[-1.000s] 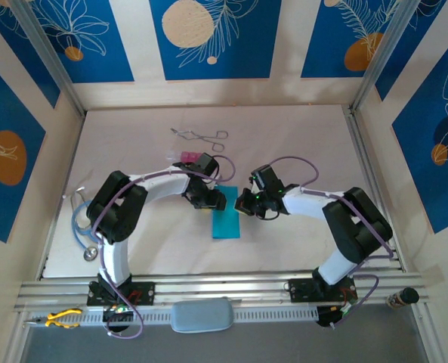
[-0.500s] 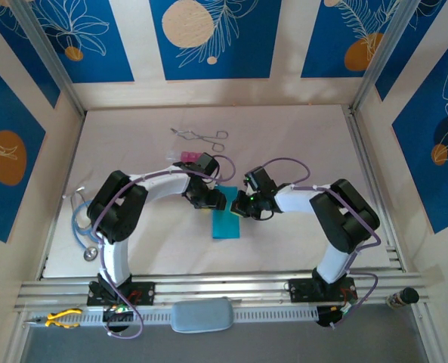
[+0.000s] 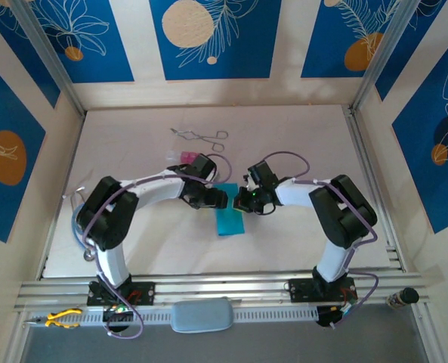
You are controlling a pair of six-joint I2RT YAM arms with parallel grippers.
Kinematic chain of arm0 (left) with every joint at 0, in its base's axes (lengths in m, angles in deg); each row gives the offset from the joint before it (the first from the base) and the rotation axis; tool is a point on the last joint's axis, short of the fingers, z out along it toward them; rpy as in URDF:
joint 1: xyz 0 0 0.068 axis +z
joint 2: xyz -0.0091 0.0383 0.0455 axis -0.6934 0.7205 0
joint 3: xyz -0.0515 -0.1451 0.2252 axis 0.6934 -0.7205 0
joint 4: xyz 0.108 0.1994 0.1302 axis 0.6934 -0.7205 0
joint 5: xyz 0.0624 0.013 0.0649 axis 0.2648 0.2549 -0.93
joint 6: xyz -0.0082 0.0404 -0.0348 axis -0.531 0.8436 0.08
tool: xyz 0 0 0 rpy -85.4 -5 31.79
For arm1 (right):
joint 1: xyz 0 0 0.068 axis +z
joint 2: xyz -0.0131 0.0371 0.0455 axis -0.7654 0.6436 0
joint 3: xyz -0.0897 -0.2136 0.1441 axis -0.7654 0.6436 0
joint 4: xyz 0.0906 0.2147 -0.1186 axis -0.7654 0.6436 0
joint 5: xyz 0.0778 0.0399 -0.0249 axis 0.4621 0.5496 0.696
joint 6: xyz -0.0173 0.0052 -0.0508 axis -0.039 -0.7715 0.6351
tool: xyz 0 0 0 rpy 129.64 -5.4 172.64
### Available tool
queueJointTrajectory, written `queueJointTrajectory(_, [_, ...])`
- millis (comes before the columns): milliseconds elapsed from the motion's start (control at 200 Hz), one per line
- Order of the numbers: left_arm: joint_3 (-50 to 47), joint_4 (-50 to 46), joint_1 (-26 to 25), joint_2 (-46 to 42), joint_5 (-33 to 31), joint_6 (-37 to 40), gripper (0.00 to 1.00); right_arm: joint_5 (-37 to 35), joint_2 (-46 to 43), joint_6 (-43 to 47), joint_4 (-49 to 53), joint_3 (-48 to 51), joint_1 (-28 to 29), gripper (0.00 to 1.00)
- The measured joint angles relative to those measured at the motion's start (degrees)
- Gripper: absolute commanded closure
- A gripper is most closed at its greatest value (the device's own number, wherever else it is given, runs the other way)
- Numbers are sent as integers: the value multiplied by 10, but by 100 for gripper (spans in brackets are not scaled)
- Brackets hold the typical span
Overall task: Fold a paper plane with a square sheet of paper (pick it up from the middle)
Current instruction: Hold the square sheet of paper at the center of the table.
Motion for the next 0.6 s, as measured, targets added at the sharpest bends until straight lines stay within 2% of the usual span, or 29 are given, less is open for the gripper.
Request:
queueJointTrajectory(50, [-10, 8, 2, -25, -13, -3, 2, 5, 11, 19, 12, -16, -6, 100])
queueJointTrajectory(60, [-13, 10, 2, -32, -15, -7, 0, 6, 12, 21, 14, -18, -7, 100])
queueJointTrajectory(225, [-64, 70, 18, -132, -31, -11, 0, 21, 36, 69, 39, -50, -14, 100])
queueJointTrajectory(305, [-99, 114, 35, -164, -7, -19, 0, 26, 38, 80, 43, -54, -15, 100])
queueJointTrajectory(380, [-131, 166, 54, -173, 38, -35, 13, 27, 38, 88, 45, -55, -15, 100])
queueJointTrajectory(550, [-148, 245, 78, -119, 130, -86, 65, 27, 40, 94, 50, -58, -16, 100])
queueJointTrajectory(600, [-146, 262, 79, -94, 154, -103, 75, 27, 40, 94, 50, -58, -16, 100])
